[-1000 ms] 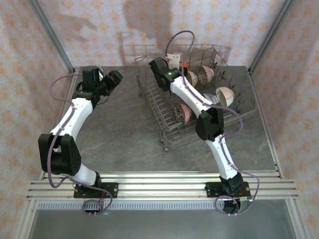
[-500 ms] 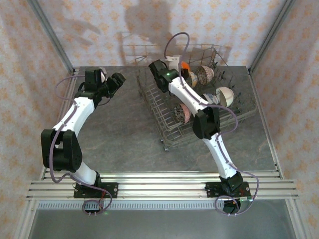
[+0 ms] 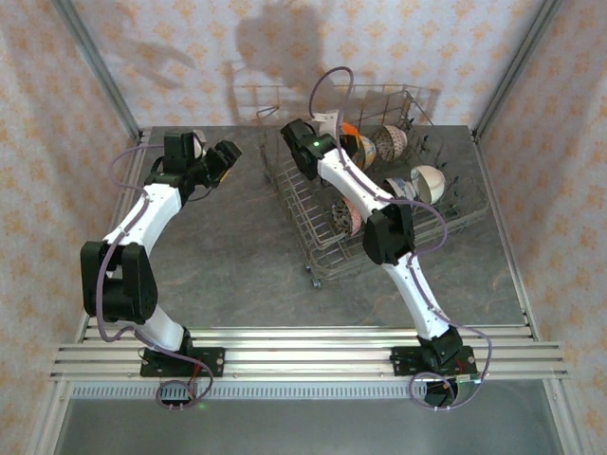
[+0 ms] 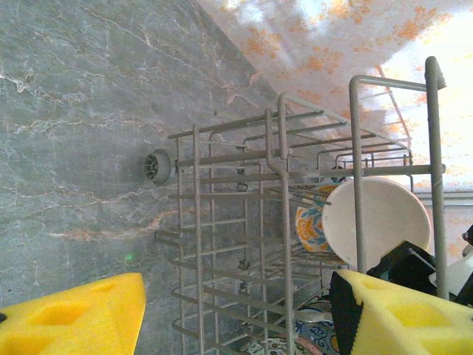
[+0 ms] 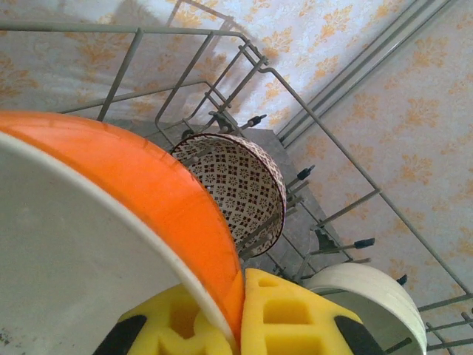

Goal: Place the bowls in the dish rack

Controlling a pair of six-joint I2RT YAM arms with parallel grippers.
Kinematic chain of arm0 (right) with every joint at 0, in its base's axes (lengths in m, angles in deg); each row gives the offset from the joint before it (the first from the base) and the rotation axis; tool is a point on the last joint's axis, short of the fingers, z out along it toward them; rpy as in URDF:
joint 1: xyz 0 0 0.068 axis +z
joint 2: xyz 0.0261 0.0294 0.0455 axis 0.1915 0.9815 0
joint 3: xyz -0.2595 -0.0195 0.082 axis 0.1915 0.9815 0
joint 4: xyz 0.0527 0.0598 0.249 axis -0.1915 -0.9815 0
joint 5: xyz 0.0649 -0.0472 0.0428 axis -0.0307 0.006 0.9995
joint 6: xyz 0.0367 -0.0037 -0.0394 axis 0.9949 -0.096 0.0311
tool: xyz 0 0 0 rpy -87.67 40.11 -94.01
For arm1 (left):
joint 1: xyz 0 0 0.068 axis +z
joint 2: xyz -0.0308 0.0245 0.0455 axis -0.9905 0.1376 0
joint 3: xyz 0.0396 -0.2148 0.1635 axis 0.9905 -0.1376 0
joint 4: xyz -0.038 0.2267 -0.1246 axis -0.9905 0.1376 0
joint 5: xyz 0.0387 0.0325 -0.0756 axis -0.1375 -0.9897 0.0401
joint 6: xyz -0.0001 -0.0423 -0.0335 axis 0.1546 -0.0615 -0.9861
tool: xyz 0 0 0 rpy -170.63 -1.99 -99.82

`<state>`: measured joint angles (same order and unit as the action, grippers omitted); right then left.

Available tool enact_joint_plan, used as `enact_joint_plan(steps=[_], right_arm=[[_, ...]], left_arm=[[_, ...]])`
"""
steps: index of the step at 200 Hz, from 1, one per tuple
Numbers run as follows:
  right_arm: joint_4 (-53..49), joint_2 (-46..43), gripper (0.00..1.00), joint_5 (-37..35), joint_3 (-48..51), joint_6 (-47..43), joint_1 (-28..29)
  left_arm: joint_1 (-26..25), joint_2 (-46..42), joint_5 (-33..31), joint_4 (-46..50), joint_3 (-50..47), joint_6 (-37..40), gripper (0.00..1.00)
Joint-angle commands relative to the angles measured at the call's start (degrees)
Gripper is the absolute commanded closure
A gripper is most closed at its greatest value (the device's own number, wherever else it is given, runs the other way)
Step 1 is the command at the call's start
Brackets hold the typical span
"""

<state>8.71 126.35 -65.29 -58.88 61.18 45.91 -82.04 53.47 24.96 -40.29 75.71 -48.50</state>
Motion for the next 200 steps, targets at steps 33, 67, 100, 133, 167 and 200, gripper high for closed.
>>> enact_joint_plan(steps=[33, 67, 100, 133, 167, 200], right_arm=[[-4.05, 1.66, 1.00, -1.62, -3.19, 1.47, 1.17], [-5.83, 3.16, 0.95, -1.45, -4.76, 1.45, 1.76], [-5.93, 3.65, 0.89, 0.12, -5.10, 1.26, 1.78], [-7.52, 4.34, 0.88, 1.96, -6.64, 2.65, 1.69], [-10.88, 3.67, 0.82, 6.15, -7.94, 6.75, 1.52], [-12.02, 2.95, 0.71, 10.02, -7.85, 8.64, 1.51]], left_arm=[[0.46, 2.18, 2.33, -1.62, 0.23, -0.71, 0.33], [0.41, 3.16, 3.64, -2.30, 0.36, -1.33, 0.33], [0.39, 3.27, 4.02, -2.93, -0.36, -1.86, 0.33], [0.41, 3.06, 4.28, -3.36, -1.23, -2.42, 0.33], [0.38, 2.44, 4.15, -2.30, -1.81, -2.78, 0.33], [0.12, 2.01, 4.20, -0.72, -2.27, -2.04, 0.33]])
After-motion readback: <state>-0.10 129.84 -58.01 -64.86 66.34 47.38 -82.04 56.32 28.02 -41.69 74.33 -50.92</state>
